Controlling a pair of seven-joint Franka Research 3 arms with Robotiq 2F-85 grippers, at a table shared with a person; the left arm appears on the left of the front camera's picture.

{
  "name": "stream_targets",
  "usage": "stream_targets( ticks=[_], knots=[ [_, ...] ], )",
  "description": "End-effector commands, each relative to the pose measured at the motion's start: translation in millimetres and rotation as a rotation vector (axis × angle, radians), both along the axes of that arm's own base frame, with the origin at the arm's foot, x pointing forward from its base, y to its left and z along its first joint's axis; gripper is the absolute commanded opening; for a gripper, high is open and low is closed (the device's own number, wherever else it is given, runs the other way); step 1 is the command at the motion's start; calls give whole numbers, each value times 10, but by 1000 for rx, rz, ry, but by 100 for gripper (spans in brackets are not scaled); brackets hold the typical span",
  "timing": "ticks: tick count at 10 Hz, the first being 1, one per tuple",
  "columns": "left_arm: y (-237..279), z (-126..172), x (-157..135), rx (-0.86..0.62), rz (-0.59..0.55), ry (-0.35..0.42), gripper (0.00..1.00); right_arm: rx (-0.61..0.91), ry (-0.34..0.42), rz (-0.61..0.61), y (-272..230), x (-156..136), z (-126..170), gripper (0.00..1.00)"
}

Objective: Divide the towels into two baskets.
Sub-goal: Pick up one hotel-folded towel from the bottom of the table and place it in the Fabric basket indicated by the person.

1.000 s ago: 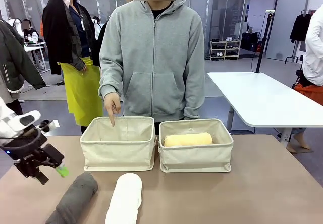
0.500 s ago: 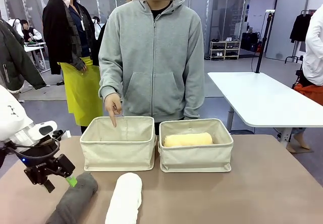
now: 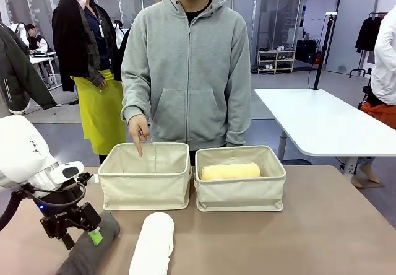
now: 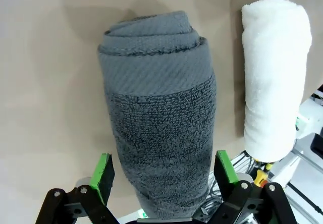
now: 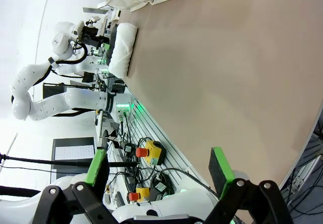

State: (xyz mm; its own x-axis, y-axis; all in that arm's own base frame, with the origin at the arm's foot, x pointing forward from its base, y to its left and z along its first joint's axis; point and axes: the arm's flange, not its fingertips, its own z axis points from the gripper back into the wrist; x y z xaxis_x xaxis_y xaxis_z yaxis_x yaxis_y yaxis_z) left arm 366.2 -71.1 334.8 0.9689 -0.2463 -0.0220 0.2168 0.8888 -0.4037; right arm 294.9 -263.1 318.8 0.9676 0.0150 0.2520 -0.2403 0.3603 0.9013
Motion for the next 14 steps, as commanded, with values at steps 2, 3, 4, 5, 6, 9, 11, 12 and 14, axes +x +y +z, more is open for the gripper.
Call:
stream_targets(
  ticks=[2, 3, 4, 5, 6, 9, 11, 12, 14],
  knots=[
    [-7, -386, -652, 19, -2, -25, 100, -16, 6, 1, 14, -40, 31, 100],
    [-29, -393, -660, 24, -3, -24, 100, -16, 6, 1, 14, -40, 31, 100],
    [-42, -385, -663, 23, -8, -35, 87, -16, 6, 1, 14, -40, 31, 100],
    [-47, -377, -666, 24, -2, -34, 81, -16, 6, 1, 14, -40, 31, 100],
    [-53, -397, -677, 28, -1, -30, 68, -16, 6, 1, 14, -40, 31, 100],
    [-64, -387, -696, 27, -1, -36, 43, -16, 6, 1, 14, -40, 31, 100],
    [-41, -278, -686, 22, -15, -55, 28, -16, 6, 1, 14, -40, 31, 100],
    [-6, -124, -687, 28, -69, -53, 28, -16, 6, 1, 14, -40, 31, 100],
    [21, 369, -662, 18, -213, -137, 28, -16, 6, 1, 14, -40, 31, 100]
  ],
)
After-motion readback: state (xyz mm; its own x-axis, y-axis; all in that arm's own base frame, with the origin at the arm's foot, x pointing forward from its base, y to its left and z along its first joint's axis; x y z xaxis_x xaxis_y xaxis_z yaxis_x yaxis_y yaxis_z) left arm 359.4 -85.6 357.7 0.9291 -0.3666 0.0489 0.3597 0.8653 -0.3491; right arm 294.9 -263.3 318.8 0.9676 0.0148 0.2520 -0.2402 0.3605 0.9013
